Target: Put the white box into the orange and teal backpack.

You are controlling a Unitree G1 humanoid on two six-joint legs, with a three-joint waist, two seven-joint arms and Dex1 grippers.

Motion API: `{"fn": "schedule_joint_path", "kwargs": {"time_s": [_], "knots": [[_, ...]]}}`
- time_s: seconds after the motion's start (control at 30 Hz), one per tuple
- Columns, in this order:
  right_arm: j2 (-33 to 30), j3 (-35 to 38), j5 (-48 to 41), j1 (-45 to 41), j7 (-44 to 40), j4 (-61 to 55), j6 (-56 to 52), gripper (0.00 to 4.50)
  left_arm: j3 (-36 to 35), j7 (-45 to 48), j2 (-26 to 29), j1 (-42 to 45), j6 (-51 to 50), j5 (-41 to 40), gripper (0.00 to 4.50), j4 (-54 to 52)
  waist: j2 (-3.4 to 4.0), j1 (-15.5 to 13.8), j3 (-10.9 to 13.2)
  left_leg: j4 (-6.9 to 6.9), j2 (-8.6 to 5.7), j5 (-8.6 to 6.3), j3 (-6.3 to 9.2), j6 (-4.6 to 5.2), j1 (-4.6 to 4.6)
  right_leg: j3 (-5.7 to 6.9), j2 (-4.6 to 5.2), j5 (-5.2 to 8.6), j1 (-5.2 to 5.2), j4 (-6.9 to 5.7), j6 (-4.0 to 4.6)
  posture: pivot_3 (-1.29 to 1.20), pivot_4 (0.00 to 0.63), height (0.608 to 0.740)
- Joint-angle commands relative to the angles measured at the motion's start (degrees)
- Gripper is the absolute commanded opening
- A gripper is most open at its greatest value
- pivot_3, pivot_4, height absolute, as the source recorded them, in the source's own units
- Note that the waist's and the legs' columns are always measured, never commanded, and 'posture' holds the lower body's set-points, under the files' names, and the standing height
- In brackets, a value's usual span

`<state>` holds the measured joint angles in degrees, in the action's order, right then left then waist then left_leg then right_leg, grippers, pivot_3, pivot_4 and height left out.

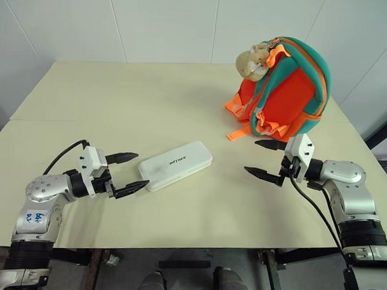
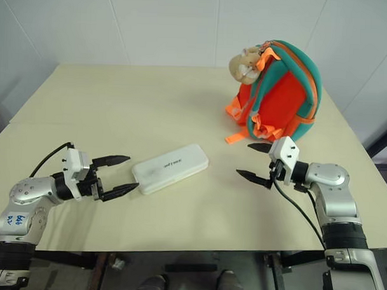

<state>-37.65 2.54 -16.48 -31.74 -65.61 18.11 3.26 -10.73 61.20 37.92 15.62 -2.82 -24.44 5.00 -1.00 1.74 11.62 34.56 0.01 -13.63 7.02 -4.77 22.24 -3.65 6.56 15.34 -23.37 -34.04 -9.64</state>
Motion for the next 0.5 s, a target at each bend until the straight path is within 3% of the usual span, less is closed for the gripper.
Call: {"fn": "schedule_joint_path", "kwargs": {"time_s": [0.03,0.27,0.37,0.5], "knots": [[-0.92,1.37,-0.66,-1.13,-0.24,-0.41,0.51,4.46,-0.72,-0.17,0.05,1.05,1.42,-0.37,4.5,-1.14,0.0,0.01,0.0,0.01,0.0,0.0,0.0,0.0,0.0,0.0,0.0,0.0,0.0,0.0,0.0,0.0,0.15,0.74],[5.55,-2.37,0.64,-8.69,-0.23,4.39,1.23,4.46,-3.14,-3.0,0.35,-1.57,1.92,-0.35,4.5,-1.49,0.01,1.08,0.0,0.04,0.01,0.01,0.0,-0.01,-0.04,0.0,-0.01,-0.01,-0.01,-0.1,0.0,0.0,0.15,0.74],[9.15,-4.92,4.83,-13.96,0.79,15.07,6.84,3.88,-5.61,-5.79,1.39,-4.21,3.39,1.54,3.93,-0.58,0.0,1.43,0.0,0.04,0.01,0.01,0.01,-0.02,-0.05,0.0,-0.01,0.0,-0.01,-0.14,0.01,0.0,0.15,0.74],[13.03,-6.68,9.32,-20.01,2.51,30.39,14.15,2.45,-7.9,-10.32,2.41,-8.31,4.42,4.41,2.69,-1.18,0.01,1.55,0.01,-0.03,0.01,0.01,0.01,-0.02,-0.04,0.0,0.0,0.01,-0.05,-0.13,0.03,0.0,0.15,0.74]]}}
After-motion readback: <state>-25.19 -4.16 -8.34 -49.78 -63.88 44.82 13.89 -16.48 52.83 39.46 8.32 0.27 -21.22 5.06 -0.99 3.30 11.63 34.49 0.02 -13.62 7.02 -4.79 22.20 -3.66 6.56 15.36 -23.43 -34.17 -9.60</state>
